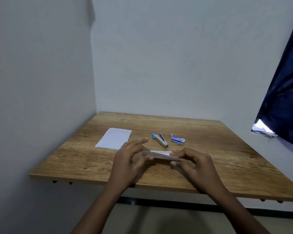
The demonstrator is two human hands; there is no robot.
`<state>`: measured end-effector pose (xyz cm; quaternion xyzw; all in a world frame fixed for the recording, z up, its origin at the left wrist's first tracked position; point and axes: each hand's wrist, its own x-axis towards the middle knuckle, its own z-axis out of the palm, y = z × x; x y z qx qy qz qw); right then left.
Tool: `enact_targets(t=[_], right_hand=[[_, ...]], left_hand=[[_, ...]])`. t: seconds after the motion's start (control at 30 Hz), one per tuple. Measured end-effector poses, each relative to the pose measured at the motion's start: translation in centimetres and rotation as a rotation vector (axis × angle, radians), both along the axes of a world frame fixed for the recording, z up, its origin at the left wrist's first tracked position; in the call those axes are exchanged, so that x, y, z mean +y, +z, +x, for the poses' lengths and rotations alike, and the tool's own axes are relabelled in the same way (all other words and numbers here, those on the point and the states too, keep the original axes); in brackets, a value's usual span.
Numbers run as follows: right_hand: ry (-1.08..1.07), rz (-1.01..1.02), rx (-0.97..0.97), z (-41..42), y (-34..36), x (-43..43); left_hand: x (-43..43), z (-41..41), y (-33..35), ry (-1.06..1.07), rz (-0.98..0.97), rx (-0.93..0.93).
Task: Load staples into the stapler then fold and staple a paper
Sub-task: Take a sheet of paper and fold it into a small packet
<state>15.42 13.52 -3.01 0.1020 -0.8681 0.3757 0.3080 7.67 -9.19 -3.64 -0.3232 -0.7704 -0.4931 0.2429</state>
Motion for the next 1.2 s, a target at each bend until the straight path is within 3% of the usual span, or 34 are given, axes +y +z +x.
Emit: enact_targets(t=[0.2,0.53,0.83,1.2], right_hand=[[0.016,0.092,-0.252,0.4,0.2,0.3],[-0.089,-0.158,-0.365,-3.0,0.3,-0.4],[-0.316,-0.071,-0.318,-5.4,-0.4,-1.2],[-0.346,-0.039,-0.303,-6.1,-1.0,-1.0]], left_hand=[[0.1,0.0,-0.4,-0.062,-0.176,-0.215],[1.2,-1.8,-1.0,0.173,-0.16,-0.436],[1.9,-1.6,-0.8,0.311,-0.294,-0.37],[2.0,-1.5,-0.9,0.418,-0.311,-0.371]])
